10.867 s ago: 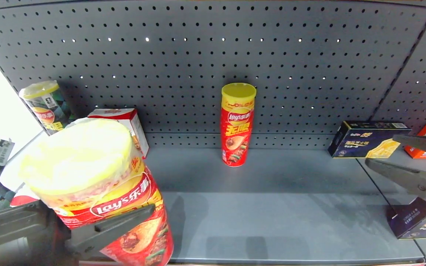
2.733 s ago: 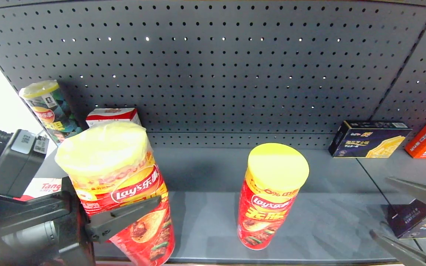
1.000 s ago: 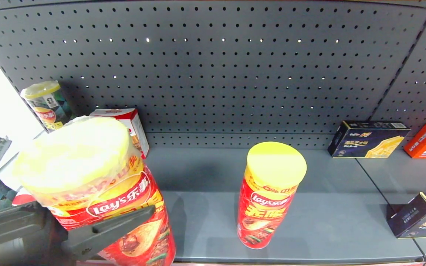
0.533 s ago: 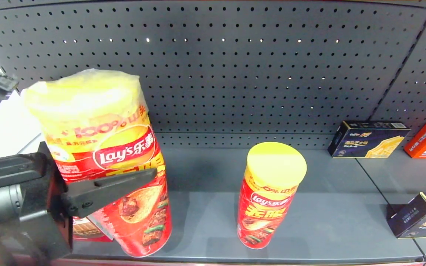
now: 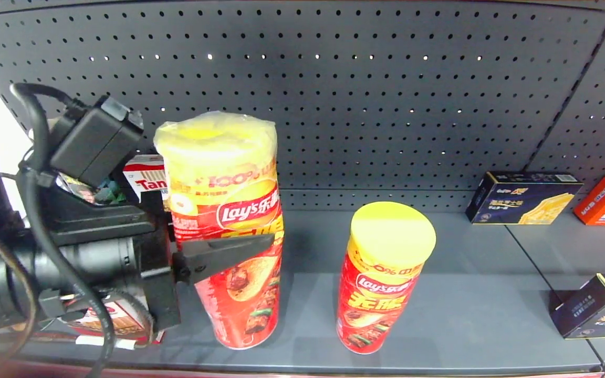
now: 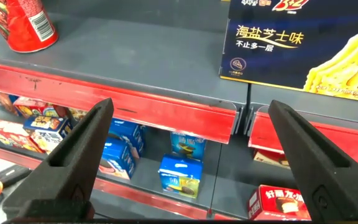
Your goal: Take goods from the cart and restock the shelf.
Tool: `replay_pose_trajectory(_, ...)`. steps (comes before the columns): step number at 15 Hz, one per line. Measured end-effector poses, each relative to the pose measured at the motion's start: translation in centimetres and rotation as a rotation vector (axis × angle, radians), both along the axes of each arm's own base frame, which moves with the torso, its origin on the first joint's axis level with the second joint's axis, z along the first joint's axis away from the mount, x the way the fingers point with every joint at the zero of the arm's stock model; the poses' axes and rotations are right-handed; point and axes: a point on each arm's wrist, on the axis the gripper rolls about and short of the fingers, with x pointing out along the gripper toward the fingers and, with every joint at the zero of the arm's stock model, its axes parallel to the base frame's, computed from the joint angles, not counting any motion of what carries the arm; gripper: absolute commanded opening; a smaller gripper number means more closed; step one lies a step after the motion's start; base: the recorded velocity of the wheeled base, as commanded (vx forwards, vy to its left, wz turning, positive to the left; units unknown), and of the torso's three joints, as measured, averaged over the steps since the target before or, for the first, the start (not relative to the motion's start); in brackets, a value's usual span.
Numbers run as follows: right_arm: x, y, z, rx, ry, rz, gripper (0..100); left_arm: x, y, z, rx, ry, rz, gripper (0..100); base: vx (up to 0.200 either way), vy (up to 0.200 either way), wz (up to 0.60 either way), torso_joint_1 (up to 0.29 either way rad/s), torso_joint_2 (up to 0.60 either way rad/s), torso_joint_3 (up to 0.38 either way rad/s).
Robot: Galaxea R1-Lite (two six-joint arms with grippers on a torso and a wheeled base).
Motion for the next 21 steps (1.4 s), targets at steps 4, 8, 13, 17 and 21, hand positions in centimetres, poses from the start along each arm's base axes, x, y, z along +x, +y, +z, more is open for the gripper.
replay_pose_trajectory(4,0.0,0.0,0.0,0.000,0.000,0.000,100,3.1,-1.7,-0.3,0.022,-0.009,0.006,0,0.000,0.000,0.00,0.000,0.00,0.000)
replay_pose_trajectory(8,0.0,0.0,0.0,0.000,0.000,0.000,100,7.0,-3.5,-0.3,-0.027,-0.097,0.013,0,0.000,0.000,0.00,0.000,0.00,0.000)
replay_pose_trajectory(13,0.0,0.0,0.0,0.000,0.000,0.000,100,10.3,-4.6,-1.4,-0.033,-0.180,-0.003,0,0.000,0.000,0.00,0.000,0.00,0.000)
replay_pose_trajectory(17,0.0,0.0,0.0,0.000,0.001,0.000,100,12.2,-5.5,-3.1,-0.027,-0.240,-0.024,0,0.000,0.000,0.00,0.000,0.00,0.000)
replay_pose_trajectory(21,0.0,0.0,0.0,0.000,0.001,0.000,100,13.7,-7.0,-4.1,-0.034,-0.252,-0.040,0,0.000,0.000,0.00,0.000,0.00,0.000)
